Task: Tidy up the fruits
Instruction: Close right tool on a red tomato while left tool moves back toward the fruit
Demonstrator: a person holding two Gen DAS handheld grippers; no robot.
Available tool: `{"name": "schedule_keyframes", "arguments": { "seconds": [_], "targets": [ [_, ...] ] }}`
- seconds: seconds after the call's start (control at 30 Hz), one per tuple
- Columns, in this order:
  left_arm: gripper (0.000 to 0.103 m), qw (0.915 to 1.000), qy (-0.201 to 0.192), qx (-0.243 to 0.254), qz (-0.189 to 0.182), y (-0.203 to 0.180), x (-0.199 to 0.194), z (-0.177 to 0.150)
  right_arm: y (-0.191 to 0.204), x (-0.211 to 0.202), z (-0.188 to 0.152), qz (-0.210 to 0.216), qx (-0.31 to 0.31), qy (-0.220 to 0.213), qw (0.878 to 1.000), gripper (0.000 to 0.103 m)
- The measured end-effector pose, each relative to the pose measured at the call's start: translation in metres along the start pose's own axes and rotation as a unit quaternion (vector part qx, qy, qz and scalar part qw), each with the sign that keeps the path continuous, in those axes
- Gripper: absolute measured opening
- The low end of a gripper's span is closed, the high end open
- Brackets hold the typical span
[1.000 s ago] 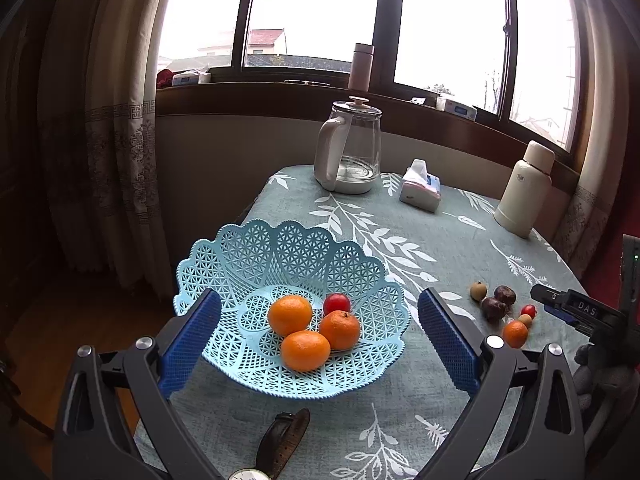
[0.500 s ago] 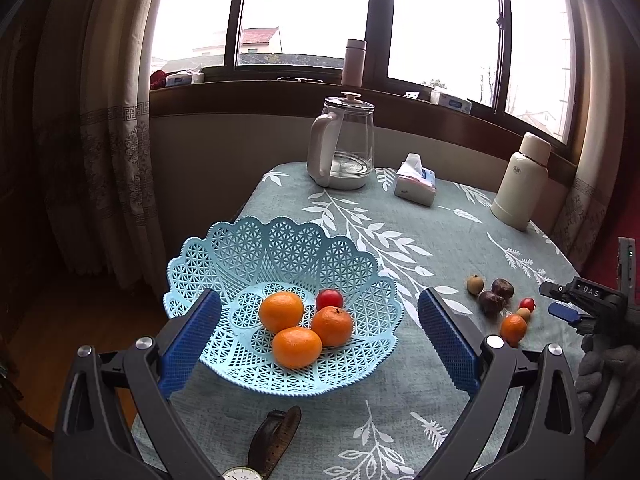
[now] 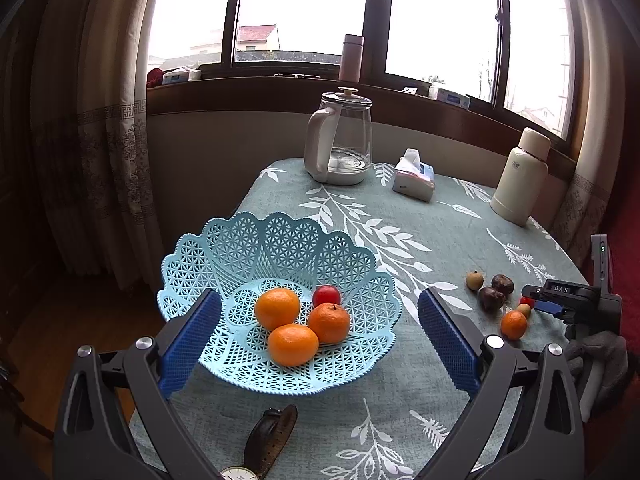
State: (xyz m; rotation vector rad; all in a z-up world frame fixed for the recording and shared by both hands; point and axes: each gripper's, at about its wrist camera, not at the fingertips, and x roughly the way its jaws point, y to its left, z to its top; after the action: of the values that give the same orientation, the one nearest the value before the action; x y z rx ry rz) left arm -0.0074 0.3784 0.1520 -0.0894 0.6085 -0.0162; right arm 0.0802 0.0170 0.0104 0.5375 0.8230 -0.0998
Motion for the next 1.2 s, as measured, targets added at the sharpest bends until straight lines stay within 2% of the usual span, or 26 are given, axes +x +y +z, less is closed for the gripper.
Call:
{"name": "schedule_keyframes", "arguments": {
  "seconds": [0.1, 0.23, 0.33, 0.53, 0.7, 0.93, 1.1, 1.17, 1.2],
  "targets": [
    [0.100, 1.0000, 0.002, 0.001, -0.001, -0.001, 0.001, 0.000, 0.008, 0.004, 0.001, -0.004, -0.020, 0.001, 1.000, 0.045],
    [0.100, 1.0000, 0.002, 0.006, -0.002, -0.005, 0.001, -0.001, 0.017, 0.007, -0.002, -0.037, -0.055, -0.006, 0.998, 0.035],
    [0.100, 1.0000, 0.002, 0.007, -0.006, -0.008, 0.000, 0.000, 0.017, 0.004, -0.005, -0.043, -0.066, -0.009, 0.997, 0.029],
    [0.100, 0.9992, 0.007, 0.028, -0.028, -0.032, 0.001, 0.000, 0.000, -0.017, -0.004, -0.037, -0.053, -0.033, 0.997, 0.028],
    [0.100, 0.9966, 0.020, 0.063, -0.050, -0.071, 0.013, -0.003, -0.014, -0.036, 0.000, -0.048, -0.057, -0.066, 0.995, 0.028],
    [0.100, 0.9895, 0.052, 0.110, -0.078, -0.121, 0.032, -0.015, -0.031, -0.037, 0.003, -0.022, -0.040, -0.059, 0.997, 0.028],
    [0.100, 0.9889, 0.054, 0.110, -0.084, -0.131, 0.034, -0.015, -0.029, -0.027, 0.006, 0.026, -0.021, -0.031, 0.999, 0.030],
    [0.100, 0.9892, 0.053, 0.107, -0.085, -0.132, 0.034, -0.014, -0.025, -0.020, 0.007, 0.037, -0.021, -0.015, 0.999, 0.037],
    [0.100, 0.9893, 0.053, 0.106, -0.086, -0.132, 0.034, -0.014, -0.022, -0.015, 0.007, 0.036, -0.021, -0.009, 0.999, 0.037]
  ]
}}
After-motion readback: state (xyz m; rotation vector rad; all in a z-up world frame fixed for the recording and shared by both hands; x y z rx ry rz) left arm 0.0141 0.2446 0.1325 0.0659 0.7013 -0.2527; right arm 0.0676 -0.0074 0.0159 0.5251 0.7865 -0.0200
